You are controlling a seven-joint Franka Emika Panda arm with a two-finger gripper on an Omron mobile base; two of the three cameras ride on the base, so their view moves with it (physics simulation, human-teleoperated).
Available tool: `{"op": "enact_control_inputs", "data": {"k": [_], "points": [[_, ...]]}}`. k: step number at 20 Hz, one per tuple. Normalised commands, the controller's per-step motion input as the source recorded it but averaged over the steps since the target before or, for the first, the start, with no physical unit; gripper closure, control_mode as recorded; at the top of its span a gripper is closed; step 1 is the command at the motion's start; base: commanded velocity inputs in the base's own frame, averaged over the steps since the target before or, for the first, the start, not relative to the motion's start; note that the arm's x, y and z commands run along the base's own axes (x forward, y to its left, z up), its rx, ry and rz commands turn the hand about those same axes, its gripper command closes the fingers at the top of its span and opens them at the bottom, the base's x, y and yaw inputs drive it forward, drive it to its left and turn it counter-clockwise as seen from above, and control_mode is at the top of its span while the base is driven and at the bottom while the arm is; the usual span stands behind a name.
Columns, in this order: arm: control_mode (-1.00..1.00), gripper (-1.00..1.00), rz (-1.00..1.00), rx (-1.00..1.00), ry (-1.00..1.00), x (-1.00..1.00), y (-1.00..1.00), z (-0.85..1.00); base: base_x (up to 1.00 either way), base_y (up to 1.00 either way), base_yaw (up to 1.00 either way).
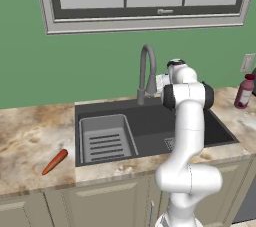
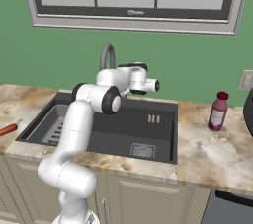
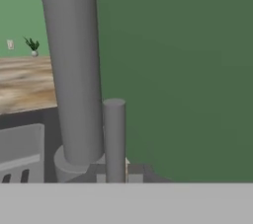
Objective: Turn on the sink faucet. Then move the carrot from the counter to the sink. Turn off the sink. Move the vegetable from the sink to the pot next to the stove. Finally move the pot to the rear right burner.
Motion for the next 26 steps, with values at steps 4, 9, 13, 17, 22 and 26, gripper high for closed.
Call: {"op": "enact_control_inputs", "data": {"k": [4, 9, 13, 17, 22, 26], "points": [[-1.00, 1.00, -0.06, 0.00, 0.00, 0.20, -0.24, -0.14, 0.00, 0.00, 0.00], [-1.00, 1.00, -0.10, 0.00, 0.00, 0.13, -0.33, -0.19, 0.00, 0.00, 0.00], [-1.00, 1.00, -0.07, 0.02, 0.00, 0.29, -0.52, -0.16, 0.00, 0.00, 0.00], [-1.00, 1.00, -0.03, 0.02, 0.00, 0.34, -0.61, -0.21, 0.00, 0.00, 0.00], [-1.00, 1.00, -0.01, 0.00, 0.05, 0.24, -0.42, -0.34, 0.00, 0.00, 0.00], [-1.00, 1.00, 0.00, 0.00, 0.15, 0.33, -0.57, -0.34, 0.00, 0.00, 0.00]]}}
